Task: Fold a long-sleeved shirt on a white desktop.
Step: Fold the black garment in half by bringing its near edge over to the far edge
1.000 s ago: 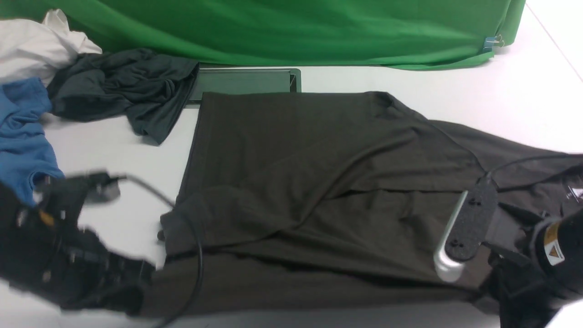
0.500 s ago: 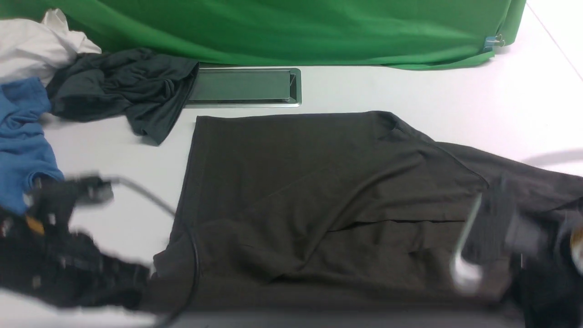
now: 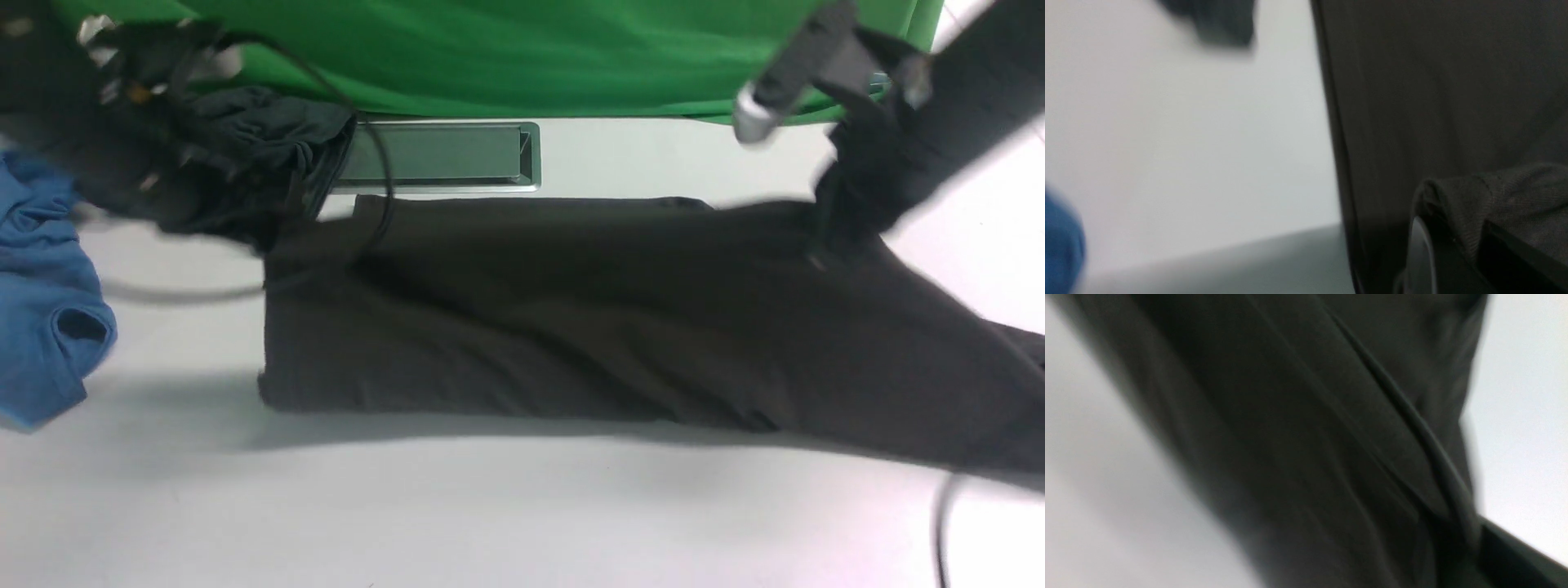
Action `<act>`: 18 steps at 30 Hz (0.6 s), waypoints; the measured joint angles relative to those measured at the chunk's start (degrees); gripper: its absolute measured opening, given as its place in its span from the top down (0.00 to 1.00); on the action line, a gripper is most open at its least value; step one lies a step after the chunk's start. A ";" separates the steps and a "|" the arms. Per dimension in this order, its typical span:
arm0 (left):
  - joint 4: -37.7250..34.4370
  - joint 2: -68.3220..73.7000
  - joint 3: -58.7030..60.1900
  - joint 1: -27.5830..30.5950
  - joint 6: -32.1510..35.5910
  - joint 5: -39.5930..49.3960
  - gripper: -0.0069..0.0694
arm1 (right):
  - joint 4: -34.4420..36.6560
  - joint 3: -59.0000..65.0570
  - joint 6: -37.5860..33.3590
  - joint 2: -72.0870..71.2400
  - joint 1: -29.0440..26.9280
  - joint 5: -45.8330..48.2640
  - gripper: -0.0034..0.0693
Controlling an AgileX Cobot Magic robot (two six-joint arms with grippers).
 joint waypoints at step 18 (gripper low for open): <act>4.80 33.75 -27.50 0.19 3.92 -9.75 0.58 | -4.21 -16.73 7.77 28.94 -6.54 -16.64 0.59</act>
